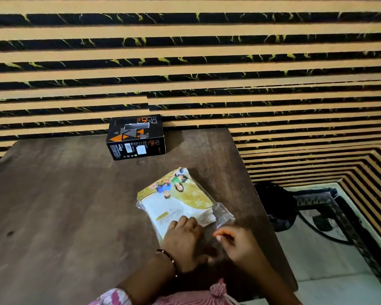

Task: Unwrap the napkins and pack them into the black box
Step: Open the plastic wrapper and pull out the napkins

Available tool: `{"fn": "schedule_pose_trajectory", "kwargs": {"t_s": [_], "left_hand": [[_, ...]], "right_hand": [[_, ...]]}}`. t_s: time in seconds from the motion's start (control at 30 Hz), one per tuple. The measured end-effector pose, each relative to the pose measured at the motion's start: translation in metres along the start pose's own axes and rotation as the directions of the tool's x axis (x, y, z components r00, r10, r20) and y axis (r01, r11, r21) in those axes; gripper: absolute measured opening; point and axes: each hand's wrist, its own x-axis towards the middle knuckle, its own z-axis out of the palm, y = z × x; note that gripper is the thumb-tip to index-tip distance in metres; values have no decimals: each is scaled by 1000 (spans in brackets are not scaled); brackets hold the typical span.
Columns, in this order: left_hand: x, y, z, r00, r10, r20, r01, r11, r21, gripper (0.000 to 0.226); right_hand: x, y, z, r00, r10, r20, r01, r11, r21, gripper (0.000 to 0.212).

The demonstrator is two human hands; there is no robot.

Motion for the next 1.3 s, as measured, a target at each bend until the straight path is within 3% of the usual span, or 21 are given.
{"fn": "schedule_pose_trajectory", "kwargs": {"t_s": [0.1,0.17,0.3,0.4,0.47,0.5,0.53,0.57,0.6,0.63,0.67,0.7,0.77,0.9,1.03,1.17,1.3], "left_hand": [[1,10,5,996,-80,28,77,993,88,36],[-1,13,4,991,-131,13,130,990,56,28],[-5,8,-5,953,-282,-111,238,923,-303,16],[-6,6,-10,911,-335,-243,214,884,-415,8],[-6,8,-17,885,-353,-302,191,869,-457,7],[-5,9,-20,877,-358,-321,177,861,-477,6],[-5,10,-24,870,-362,-334,164,853,-496,5],[-4,11,-28,865,-366,-342,155,844,-513,5],[-4,12,-31,863,-373,-342,148,832,-534,5],[-4,12,-34,865,-376,-331,143,819,-556,6],[-4,12,-36,874,-373,-312,140,807,-574,10],[-4,11,-38,886,-367,-285,141,798,-586,15],[-2,1,-43,897,-360,-257,142,785,-602,25],[19,-50,-42,853,-432,-294,210,799,-564,39],[47,-106,-30,857,-513,-48,449,788,-421,45],[52,-129,-14,891,-447,78,435,791,-430,55],[42,-137,4,904,-422,70,413,818,-400,62]], "right_hand": [[0,4,2,996,22,85,-19,999,-32,17],[-2,4,4,985,36,169,-21,996,-87,21],[-6,4,7,960,68,270,-4,973,-231,34],[-10,0,5,968,62,242,1,969,-249,36],[-10,-5,7,985,35,166,-9,988,-154,34],[-11,-8,10,993,54,108,-52,998,-21,31],[-10,-13,14,986,143,81,-158,959,233,28],[-8,-21,15,960,253,118,-274,780,562,26],[-4,-29,18,914,334,230,-372,470,800,24],[-1,-34,21,849,382,366,-451,160,878,22],[3,-36,26,783,404,473,-502,-38,864,22],[6,-37,30,731,427,532,-533,-129,836,24],[11,-41,36,697,463,548,-539,-166,826,26],[16,-50,42,689,490,533,-536,-151,831,17],[20,-55,46,741,489,460,-471,-109,875,22],[26,-66,48,781,532,326,-380,-8,925,20],[30,-71,46,779,549,304,-340,-38,940,15]]}}
